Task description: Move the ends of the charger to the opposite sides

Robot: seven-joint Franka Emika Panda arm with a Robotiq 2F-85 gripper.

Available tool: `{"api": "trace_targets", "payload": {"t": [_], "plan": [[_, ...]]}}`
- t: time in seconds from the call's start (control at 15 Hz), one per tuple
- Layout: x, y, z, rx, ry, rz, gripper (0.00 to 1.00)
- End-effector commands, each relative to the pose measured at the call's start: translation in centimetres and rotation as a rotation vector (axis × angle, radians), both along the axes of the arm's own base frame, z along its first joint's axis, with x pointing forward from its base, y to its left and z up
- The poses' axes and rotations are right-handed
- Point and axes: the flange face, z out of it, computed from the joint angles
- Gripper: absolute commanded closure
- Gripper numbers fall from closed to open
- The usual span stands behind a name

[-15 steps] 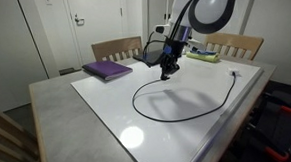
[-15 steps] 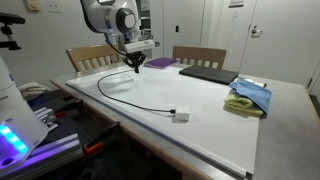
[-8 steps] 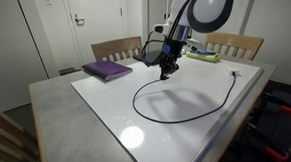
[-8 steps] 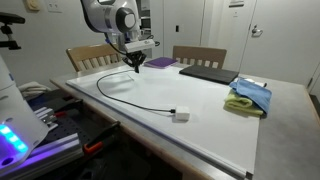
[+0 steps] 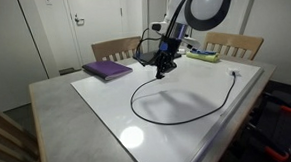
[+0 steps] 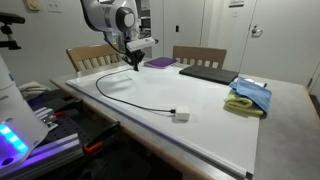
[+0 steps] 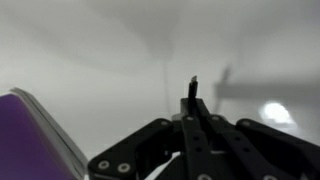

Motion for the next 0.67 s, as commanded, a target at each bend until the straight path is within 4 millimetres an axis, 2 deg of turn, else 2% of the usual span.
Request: {"api": "trace_targets", "payload": {"t": [0.0, 0.4, 0.47, 0.53, 0.6], "plan": [[2.7, 1.3, 0.8, 0.016, -0.026, 0.193, 0.99], [6.1, 5.9, 1.4, 0.037, -0.034, 0.523, 0.99], [4.7, 4.6, 1.6, 0.014, -0.041, 0.432, 0.99], [5.0, 5.1, 1.6, 0.023, -0.04, 0.438, 0.94], [5.0, 5.1, 1.5, 0.023, -0.038, 0.433, 0.94]]}}
